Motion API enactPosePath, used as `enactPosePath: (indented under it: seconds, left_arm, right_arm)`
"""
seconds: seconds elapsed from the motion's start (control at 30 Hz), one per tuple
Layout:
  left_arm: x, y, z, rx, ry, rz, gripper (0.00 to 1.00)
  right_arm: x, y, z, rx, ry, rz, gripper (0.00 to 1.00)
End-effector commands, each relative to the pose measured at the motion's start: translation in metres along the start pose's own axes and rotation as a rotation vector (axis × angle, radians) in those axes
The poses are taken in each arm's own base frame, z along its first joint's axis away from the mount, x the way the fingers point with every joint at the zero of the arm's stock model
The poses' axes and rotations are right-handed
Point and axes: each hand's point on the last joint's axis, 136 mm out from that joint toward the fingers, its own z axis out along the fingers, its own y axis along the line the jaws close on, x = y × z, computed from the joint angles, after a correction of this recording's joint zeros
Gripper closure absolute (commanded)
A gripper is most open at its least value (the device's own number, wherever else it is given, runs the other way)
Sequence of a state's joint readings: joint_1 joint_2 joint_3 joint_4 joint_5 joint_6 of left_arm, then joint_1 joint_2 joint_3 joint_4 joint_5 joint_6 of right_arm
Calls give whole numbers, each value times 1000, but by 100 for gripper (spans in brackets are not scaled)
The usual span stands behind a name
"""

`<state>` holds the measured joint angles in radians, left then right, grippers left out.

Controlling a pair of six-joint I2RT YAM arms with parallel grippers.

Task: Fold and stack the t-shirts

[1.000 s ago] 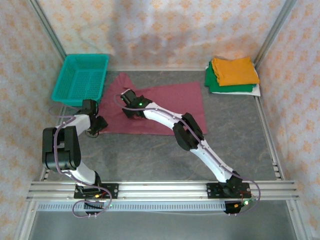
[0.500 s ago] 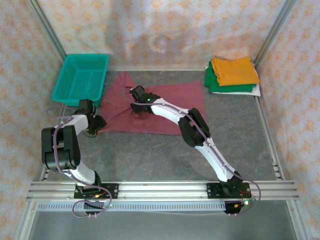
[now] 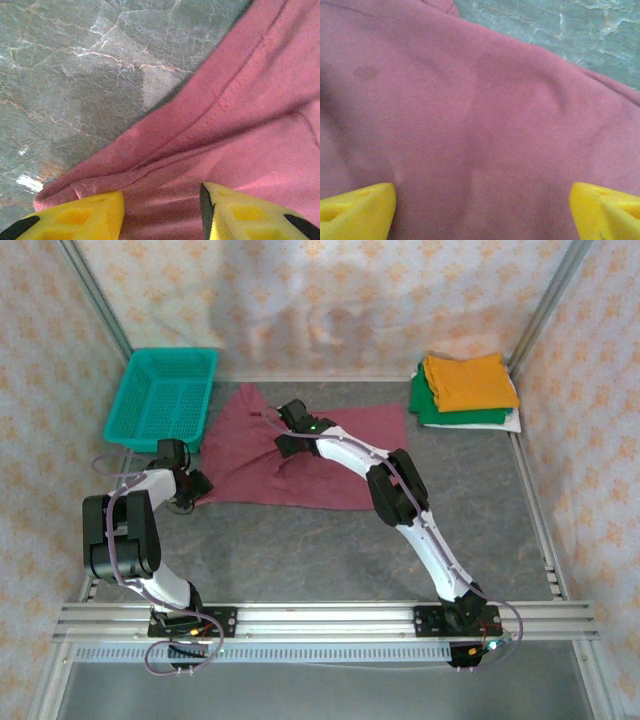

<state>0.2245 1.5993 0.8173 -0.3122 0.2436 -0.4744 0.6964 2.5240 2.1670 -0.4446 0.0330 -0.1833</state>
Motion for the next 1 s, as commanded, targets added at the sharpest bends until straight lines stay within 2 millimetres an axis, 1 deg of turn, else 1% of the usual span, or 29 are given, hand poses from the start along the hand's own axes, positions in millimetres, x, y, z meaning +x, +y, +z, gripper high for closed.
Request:
enactPosePath:
  seconds: [0.0,0.1,0.17,0.23,0.33,0.4,0.43,0.47,0.5,0.53,0.6,0.63,0.67,0.77,0.9,0.93,0.97]
  left_arm:
    - [10,19,1,-65,26,-32,54]
    - [5,14,-13,-50,-12,-23,54]
    - [-1,9,-27,-55,-51,-4,54]
    - [-5,0,-41,-47,-85,29,54]
    - [-8,-27,-59,-11,-111,112,54]
    - [-7,-54,-65,39,-105,200,54]
    - [-7,-63,-66,48,-101,226,54]
    - [-7,-75,-66,58,-96,262,55]
    - [-9,-86,-65,59,-96,296,56]
    - [-11,-94,-64,58,-94,318,57]
    - [-14,-116,-59,71,-81,362,60]
    - [-16,-123,-54,71,-79,376,61]
    - [-18,-130,-47,70,-75,382,64]
    - [-25,-141,-27,59,-43,366,65]
    - [-35,-146,-4,17,-27,364,65]
    - [-36,-149,-2,20,-22,363,65]
    - [-33,-149,10,12,7,364,65]
  right_arm:
    - [-50,-20,-57,-15,-94,30,10]
    - [-62,-15,-89,-89,-116,74,10]
    - [-63,-17,-109,-125,-126,121,10]
    - [-56,-19,-124,-180,-131,191,11]
    - [-32,-18,-143,-249,-123,265,15]
    - [-8,-18,-152,-260,-113,299,20]
    - [3,-18,-154,-264,-105,318,26]
    - [16,-19,-156,-267,-96,339,34]
    - [27,-20,-158,-269,-91,364,46]
    - [37,-21,-157,-266,-83,386,54]
    - [59,-29,-153,-254,-66,448,68]
    - [67,-32,-150,-258,-54,484,79]
    - [76,-35,-147,-263,-41,518,99]
    - [97,-44,-141,-224,-13,560,100]
    - [118,-59,-132,-138,11,607,100]
    - [122,-62,-130,-128,19,622,100]
    - [126,-66,-127,-113,20,642,100]
